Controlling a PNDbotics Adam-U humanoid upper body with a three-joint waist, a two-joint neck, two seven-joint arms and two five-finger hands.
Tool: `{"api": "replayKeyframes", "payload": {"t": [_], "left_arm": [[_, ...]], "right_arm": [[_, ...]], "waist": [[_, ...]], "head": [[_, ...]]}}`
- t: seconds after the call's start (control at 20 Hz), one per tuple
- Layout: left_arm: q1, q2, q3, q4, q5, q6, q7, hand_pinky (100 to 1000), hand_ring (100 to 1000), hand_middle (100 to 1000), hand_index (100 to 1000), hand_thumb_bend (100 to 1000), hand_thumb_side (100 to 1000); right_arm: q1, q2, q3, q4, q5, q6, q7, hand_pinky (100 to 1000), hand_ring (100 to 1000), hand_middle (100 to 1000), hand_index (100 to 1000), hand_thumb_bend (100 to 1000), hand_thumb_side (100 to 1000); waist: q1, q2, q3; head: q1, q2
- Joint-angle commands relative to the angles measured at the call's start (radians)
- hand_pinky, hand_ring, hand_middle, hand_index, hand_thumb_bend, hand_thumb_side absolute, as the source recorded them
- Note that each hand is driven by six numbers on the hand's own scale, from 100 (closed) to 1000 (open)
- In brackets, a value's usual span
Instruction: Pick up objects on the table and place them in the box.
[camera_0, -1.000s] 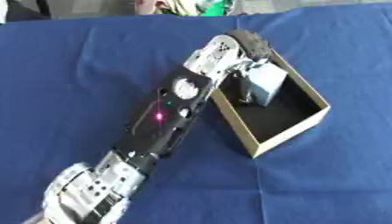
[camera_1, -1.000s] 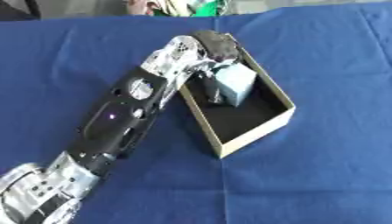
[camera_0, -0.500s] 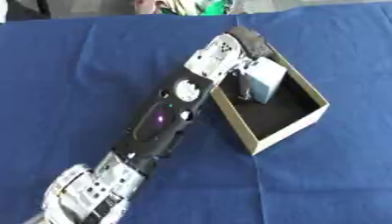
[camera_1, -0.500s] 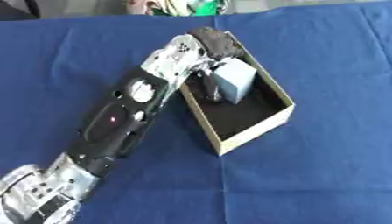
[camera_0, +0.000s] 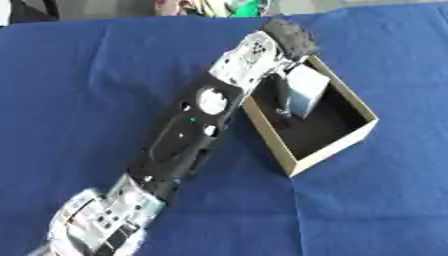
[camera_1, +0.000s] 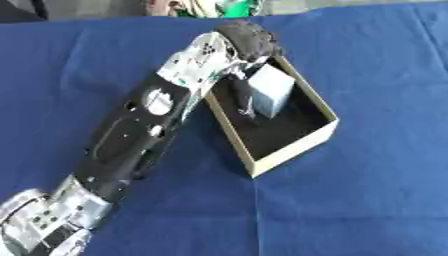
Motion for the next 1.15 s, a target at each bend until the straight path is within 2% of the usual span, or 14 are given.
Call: {"api": "replayKeyframes", "payload": {"t": [0.05, 0.2, 0.25, 0.45, 0.5, 0.6, 0.95, 1.15], "left_arm": [[-0.019, 0.031, 0.01, -0.082, 0.041, 0.02, 0.013, 831, 943, 870, 952, 922, 621], [-0.021, 0.06, 0.02, -0.157, 0.098, 0.049, 0.042, 804, 900, 819, 882, 822, 666], [-0.019, 0.071, 0.026, -0.186, 0.129, 0.06, 0.055, 786, 872, 792, 857, 758, 684], [-0.005, 0.132, 0.053, -0.311, 0.259, 0.131, 0.125, 744, 810, 739, 829, 636, 705], [0.001, 0.148, 0.061, -0.344, 0.287, 0.153, 0.15, 736, 789, 726, 819, 466, 745], [0.02, 0.178, 0.079, -0.406, 0.381, 0.202, 0.205, 732, 774, 708, 814, 591, 705], [0.129, 0.304, 0.162, -0.634, 0.7, 0.396, 0.472, 731, 724, 667, 808, 519, 696], [0.223, 0.361, 0.211, -0.759, 0.89, 0.461, 0.644, 729, 715, 664, 813, 494, 695]], "right_arm": [[-0.002, -0.02, -0.011, -0.011, 0.0, -0.002, -0.005, 688, 804, 642, 804, 100, 958], [0.001, -0.024, -0.013, -0.011, 0.001, -0.003, -0.007, 687, 804, 642, 804, 100, 958], [0.003, -0.026, -0.014, -0.011, 0.002, -0.003, -0.008, 687, 803, 642, 804, 100, 957], [0.01, -0.034, -0.02, -0.011, 0.004, -0.006, -0.016, 686, 803, 642, 803, 100, 957], [0.011, -0.037, -0.021, -0.011, 0.005, -0.007, -0.017, 686, 802, 642, 803, 100, 955], [0.013, -0.042, -0.025, -0.011, 0.006, -0.009, -0.02, 686, 802, 643, 803, 100, 957], [0.032, -0.062, -0.038, -0.011, 0.015, -0.018, -0.035, 685, 800, 645, 802, 100, 959], [0.045, -0.068, -0.047, -0.011, 0.022, -0.024, -0.045, 684, 800, 645, 802, 100, 961]], "waist": [[0.001, -0.013, 0.003], [0.002, -0.016, 0.009], [0.003, -0.017, 0.012], [0.003, -0.022, 0.029], [0.003, -0.023, 0.033], [0.002, -0.025, 0.044], [-0.007, -0.033, 0.092], [-0.017, -0.034, 0.125]], "head": [[-0.009, 0.005], [-0.021, 0.009], [-0.028, 0.012], [-0.054, 0.025], [-0.059, 0.027], [-0.071, 0.03], [-0.112, 0.047], [-0.121, 0.052]]}}
